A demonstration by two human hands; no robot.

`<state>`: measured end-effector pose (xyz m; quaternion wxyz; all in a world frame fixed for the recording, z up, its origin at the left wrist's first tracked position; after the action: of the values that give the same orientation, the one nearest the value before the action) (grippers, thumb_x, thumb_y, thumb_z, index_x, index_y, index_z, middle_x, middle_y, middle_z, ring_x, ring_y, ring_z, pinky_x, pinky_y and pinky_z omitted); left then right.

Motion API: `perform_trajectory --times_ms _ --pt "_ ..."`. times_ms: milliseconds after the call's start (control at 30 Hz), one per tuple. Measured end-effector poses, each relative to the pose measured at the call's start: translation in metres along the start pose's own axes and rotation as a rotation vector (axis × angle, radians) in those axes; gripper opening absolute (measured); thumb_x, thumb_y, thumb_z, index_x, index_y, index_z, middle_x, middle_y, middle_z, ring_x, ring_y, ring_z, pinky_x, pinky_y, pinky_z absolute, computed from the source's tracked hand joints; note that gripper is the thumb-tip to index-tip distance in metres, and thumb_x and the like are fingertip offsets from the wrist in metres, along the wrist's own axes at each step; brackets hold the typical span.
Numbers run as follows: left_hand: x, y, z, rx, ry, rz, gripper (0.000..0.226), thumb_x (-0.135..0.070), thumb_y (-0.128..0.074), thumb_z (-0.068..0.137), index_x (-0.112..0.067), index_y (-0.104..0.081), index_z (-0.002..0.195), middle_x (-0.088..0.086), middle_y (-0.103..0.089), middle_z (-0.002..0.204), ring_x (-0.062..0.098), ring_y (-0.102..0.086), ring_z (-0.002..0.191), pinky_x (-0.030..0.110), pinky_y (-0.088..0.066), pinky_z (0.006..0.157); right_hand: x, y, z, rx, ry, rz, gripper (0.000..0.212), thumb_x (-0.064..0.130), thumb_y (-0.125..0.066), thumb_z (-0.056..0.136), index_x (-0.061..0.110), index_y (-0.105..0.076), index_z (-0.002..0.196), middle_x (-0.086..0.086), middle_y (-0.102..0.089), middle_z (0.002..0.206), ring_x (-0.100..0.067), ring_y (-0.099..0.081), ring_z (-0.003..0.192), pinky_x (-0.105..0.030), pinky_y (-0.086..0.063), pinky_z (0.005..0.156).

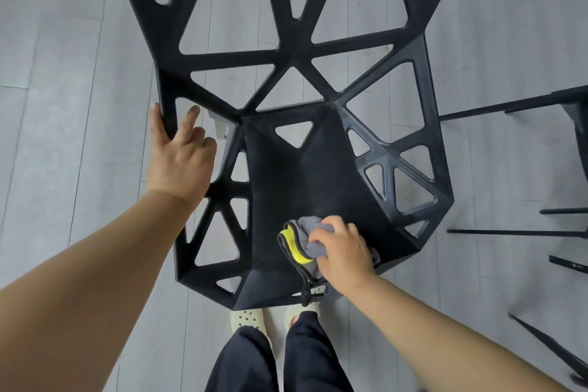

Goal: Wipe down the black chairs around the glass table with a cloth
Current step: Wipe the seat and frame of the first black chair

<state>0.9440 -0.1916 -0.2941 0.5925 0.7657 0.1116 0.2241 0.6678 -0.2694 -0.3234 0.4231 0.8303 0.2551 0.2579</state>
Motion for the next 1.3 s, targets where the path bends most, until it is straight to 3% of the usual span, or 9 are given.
perform_trajectory --times_ms 133,300,467,600,867,1000,1133,1233,1300 --pt "0.0 -0.001 0.001 -0.008 0.006 0.003 0.015 -0.004 -0.065 0.073 -0.003 -0.066 0.088 0.014 -0.062 0.101 0.033 -0.023 0.136 0.061 0.011 0.109 0.002 0.025 0.051 -0.152 -0.133 0.068 0.032 0.023 -0.06 0.087 0.034 -0.058 0.118 0.002 -0.034 0.138 -0.027 -0.042 0.111 -0.037 -0.042 0.086" --pt "0.0 -0.003 0.004 0.014 0.01 -0.008 0.012 -0.004 -0.065 0.073 -0.004 -0.066 0.085 0.013 -0.062 0.101 0.032 -0.026 0.136 0.06 0.011 0.109 0.011 0.013 0.069 0.002 -0.18 -0.077 0.053 0.036 -0.057 0.09 0.042 -0.036 0.138 0.0 -0.009 0.155 -0.031 -0.025 0.129 -0.047 -0.032 0.101" --pt "0.003 0.0 0.003 0.055 0.011 0.001 0.013 -0.008 -0.063 0.076 -0.007 -0.067 0.088 0.01 -0.062 0.106 0.029 -0.021 0.137 0.061 0.009 0.109 0.027 -0.007 0.035 -0.059 -0.145 -0.095 0.044 0.033 -0.066 0.084 0.04 -0.051 0.124 0.0 -0.027 0.149 -0.032 -0.036 0.121 -0.049 -0.038 0.093" --pt "0.005 0.009 0.001 0.093 -0.014 -0.018 0.018 -0.013 -0.056 0.081 -0.012 -0.066 0.096 0.006 -0.06 0.114 0.027 -0.019 0.14 0.062 0.005 0.109 0.055 -0.026 0.001 -0.113 -0.227 -0.072 0.048 0.026 -0.089 0.052 0.035 -0.067 0.094 -0.003 -0.058 0.123 -0.033 -0.057 0.098 -0.047 -0.049 0.068" --pt "0.011 0.016 -0.005 0.084 -0.126 -0.072 0.033 -0.013 -0.043 0.088 -0.018 -0.057 0.117 -0.002 -0.054 0.125 0.022 -0.01 0.143 0.063 0.006 0.108 0.13 -0.074 -0.042 -0.262 -0.471 0.165 0.05 0.01 -0.089 0.042 0.031 -0.067 0.082 -0.004 -0.058 0.118 -0.031 -0.055 0.089 -0.043 -0.054 0.06" --pt "0.013 0.015 -0.006 0.08 -0.145 -0.104 0.033 -0.013 -0.043 0.089 -0.018 -0.057 0.118 -0.002 -0.057 0.122 0.021 -0.014 0.142 0.062 0.005 0.109 0.162 -0.101 -0.063 -0.268 -0.527 0.465 0.036 0.0 -0.079 0.061 0.026 -0.064 0.081 0.002 -0.052 0.122 -0.026 -0.053 0.096 -0.035 -0.057 0.06" --pt "0.014 0.011 -0.006 0.035 -0.134 -0.22 0.032 -0.008 -0.039 0.087 -0.014 -0.064 0.107 0.002 -0.064 0.111 0.022 -0.028 0.136 0.061 0.004 0.11 0.169 -0.091 -0.067 -0.39 -0.51 0.726 0.04 -0.004 -0.072 0.07 0.032 -0.063 0.086 0.017 -0.05 0.109 -0.019 -0.058 0.096 -0.019 -0.053 0.066" --pt "0.015 0.006 -0.004 -0.063 -0.121 -0.311 0.034 -0.003 -0.038 0.08 -0.009 -0.069 0.092 0.007 -0.068 0.093 0.029 -0.045 0.123 0.064 -0.006 0.11 0.177 -0.073 -0.038 -0.38 -0.376 0.65 0.036 0.002 -0.075 0.069 0.027 -0.072 0.095 0.01 -0.054 0.118 -0.015 -0.054 0.098 -0.017 -0.05 0.075" --pt "0.016 0.002 -0.002 -0.152 -0.119 -0.336 0.04 -0.003 -0.03 0.075 -0.007 -0.069 0.081 0.008 -0.067 0.079 0.032 -0.055 0.109 0.067 -0.018 0.105 0.182 -0.066 -0.01 -0.324 -0.274 0.535 0.038 0.005 -0.081 0.062 0.026 -0.074 0.093 0.003 -0.058 0.117 -0.019 -0.057 0.091 -0.023 -0.054 0.069"
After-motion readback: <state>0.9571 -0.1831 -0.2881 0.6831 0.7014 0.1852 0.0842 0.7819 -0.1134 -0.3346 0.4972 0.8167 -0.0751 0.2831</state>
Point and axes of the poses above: each hand's wrist, its own z-axis towards the middle knuckle, its own y-axis out of the back of the hand, x = y × z, the point moved 1 cm from there along z, towards the middle knuckle
